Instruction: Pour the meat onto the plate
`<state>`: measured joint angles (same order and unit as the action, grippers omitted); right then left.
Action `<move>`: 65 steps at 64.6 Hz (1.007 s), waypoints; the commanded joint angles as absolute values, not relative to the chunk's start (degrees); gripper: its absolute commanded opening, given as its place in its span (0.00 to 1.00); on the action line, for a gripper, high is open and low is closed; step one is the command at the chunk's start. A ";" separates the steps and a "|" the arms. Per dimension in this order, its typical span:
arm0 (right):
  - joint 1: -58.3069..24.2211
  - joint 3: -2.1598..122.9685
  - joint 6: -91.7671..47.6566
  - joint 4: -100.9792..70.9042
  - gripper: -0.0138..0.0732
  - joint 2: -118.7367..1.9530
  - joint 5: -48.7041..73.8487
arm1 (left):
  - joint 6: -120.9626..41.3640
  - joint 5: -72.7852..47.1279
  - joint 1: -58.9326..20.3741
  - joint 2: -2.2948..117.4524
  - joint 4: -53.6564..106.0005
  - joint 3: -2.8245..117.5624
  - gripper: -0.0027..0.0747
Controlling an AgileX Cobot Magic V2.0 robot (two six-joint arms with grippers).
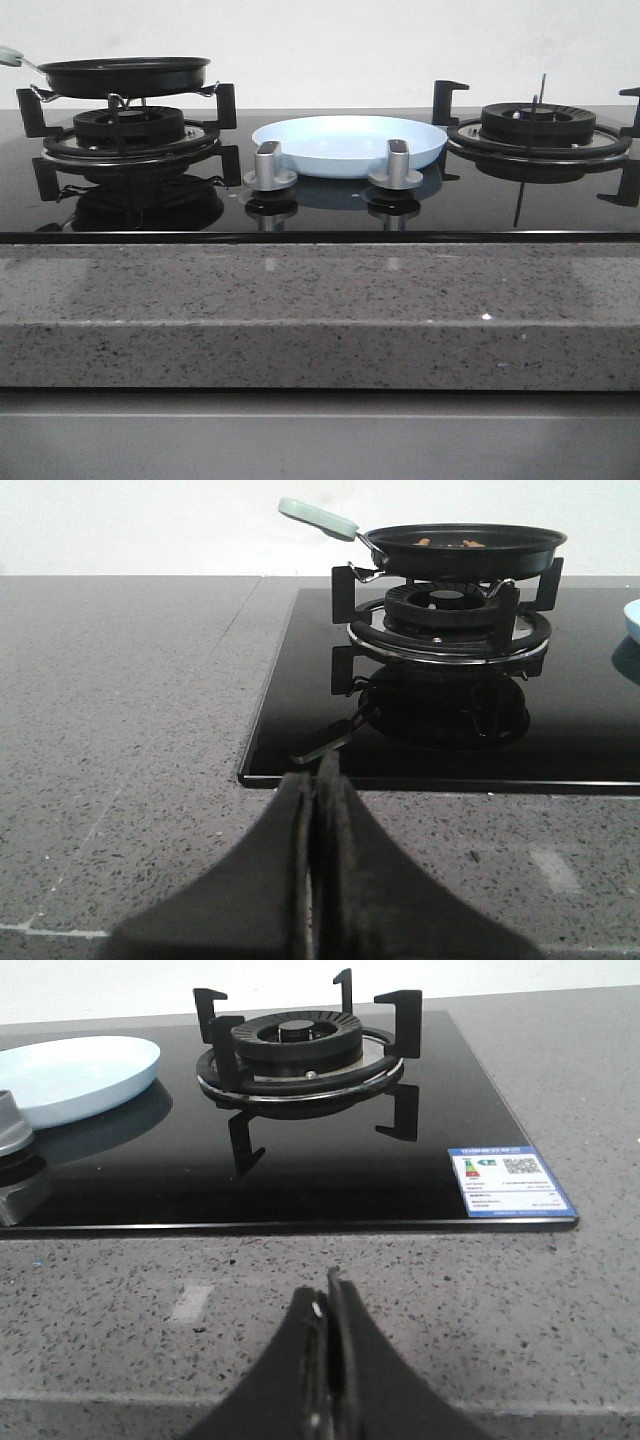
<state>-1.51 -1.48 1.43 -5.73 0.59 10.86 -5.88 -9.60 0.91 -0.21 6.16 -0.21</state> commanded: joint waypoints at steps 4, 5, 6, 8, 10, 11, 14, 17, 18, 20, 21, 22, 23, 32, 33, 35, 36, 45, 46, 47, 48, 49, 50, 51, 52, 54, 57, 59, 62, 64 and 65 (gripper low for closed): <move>-1.12 -1.23 1.40 -5.15 0.09 1.55 6.51 | -5.33 -4.47 0.93 -1.17 6.51 -0.48 0.01; -1.12 -1.23 1.40 -5.15 0.09 1.55 6.51 | -5.33 -4.47 0.93 -1.17 6.51 -0.48 0.01; -1.12 -1.23 1.40 -5.15 0.09 1.55 6.51 | -5.33 -4.47 0.93 -1.17 6.51 -0.48 0.01; -1.12 -1.23 1.40 -5.15 0.09 1.55 6.51 | -5.33 -4.47 0.93 -1.17 6.51 -0.48 0.01; -1.12 -1.23 1.40 -5.15 0.09 1.55 6.51 | -5.33 -4.47 0.93 -1.17 6.51 -0.48 0.01; -1.12 -1.23 1.40 -5.15 0.09 1.55 6.51 | -5.33 -4.47 0.93 -1.17 6.51 -0.48 0.01; -1.12 -1.23 1.40 -5.15 0.09 1.55 6.51 | -5.33 -4.47 0.93 -1.17 6.51 -0.48 0.01; -1.12 -1.23 1.40 -5.15 0.09 1.55 6.51 | -5.33 -4.47 0.93 -1.17 6.51 -0.48 0.01; -1.12 -1.23 1.40 -5.15 0.09 1.55 6.51 | -5.33 -4.47 0.93 -1.17 6.51 -0.48 0.01; -1.12 -1.23 1.40 -5.15 0.09 1.55 6.51 | -5.33 -4.47 0.93 -1.17 6.51 -0.48 0.01; -1.12 -1.23 1.40 -5.15 0.09 1.55 6.51 | -5.33 -4.47 0.93 -1.17 6.51 -0.48 0.01; -1.12 -1.23 1.40 -5.15 0.09 1.55 6.51 | -5.33 -4.47 0.93 -1.17 6.51 -0.48 0.01; -1.12 -1.23 1.40 -5.15 0.09 1.55 6.51 | -5.33 -4.47 0.93 -1.17 6.51 -0.48 0.01; -1.12 -1.23 1.40 -5.15 0.09 1.55 6.39 | -5.33 -4.47 0.93 -1.17 6.51 -0.48 0.01; -1.12 -1.23 1.40 -5.15 0.09 1.55 6.30 | -5.33 -4.47 0.93 -1.17 6.51 -0.48 0.01; -1.12 -1.23 1.40 -5.15 0.09 1.55 6.01 | -5.33 -4.47 0.93 -1.17 6.51 -0.48 0.01; -1.12 -1.23 1.40 -5.15 0.09 1.55 5.93 | -5.33 -4.47 0.93 -1.17 6.51 -0.48 0.01; -1.12 -0.07 1.40 -5.15 0.09 1.55 5.23 | -5.33 -3.51 0.93 -1.17 9.67 -0.48 0.01; -1.12 0.28 1.40 -5.15 0.09 1.55 5.30 | -5.33 -3.38 0.93 -1.17 9.67 -0.48 0.01; -1.12 0.70 1.40 -5.10 0.09 1.55 5.49 | -5.33 -3.23 0.93 -1.17 9.67 -0.48 0.01; -1.12 1.15 1.40 -4.98 0.09 1.55 5.72 | -5.33 -2.75 0.93 -1.17 9.67 -0.48 0.01; -1.12 1.89 1.40 -4.83 0.09 1.55 5.93 | -5.33 -2.31 0.93 -1.17 9.67 -0.48 0.01; -1.12 2.40 1.40 -4.65 0.09 1.55 6.28 | -5.33 -1.88 0.93 -1.17 9.67 -0.48 0.01; -1.12 2.97 1.40 -4.46 0.09 1.55 6.70 | -5.33 -1.38 0.93 -1.17 9.67 -0.35 0.01; -1.12 3.86 1.40 -4.14 0.09 1.55 7.36 | -5.33 -0.93 0.93 -1.17 9.99 -0.07 0.01; -1.12 5.16 1.40 -3.60 0.09 1.47 8.70 | -5.33 -0.67 0.93 -1.17 11.03 0.73 0.01; -1.12 7.39 1.40 -1.87 0.09 1.04 10.66 | -5.33 -1.34 0.93 -0.94 12.06 2.28 0.01; -1.12 9.40 1.40 -0.62 0.09 0.34 11.89 | -5.33 -1.86 0.93 -0.61 12.05 3.64 0.01; -1.12 12.02 1.40 1.11 0.09 -0.96 13.69 | -5.33 -2.88 0.93 0.61 12.05 6.65 0.01; -1.12 13.83 1.40 2.28 0.09 -2.10 14.37 | -5.33 -4.60 0.93 1.68 12.05 8.85 0.01; -1.12 15.22 1.40 2.65 0.09 -2.78 14.64 | -5.33 -5.48 0.93 2.31 12.05 10.04 0.01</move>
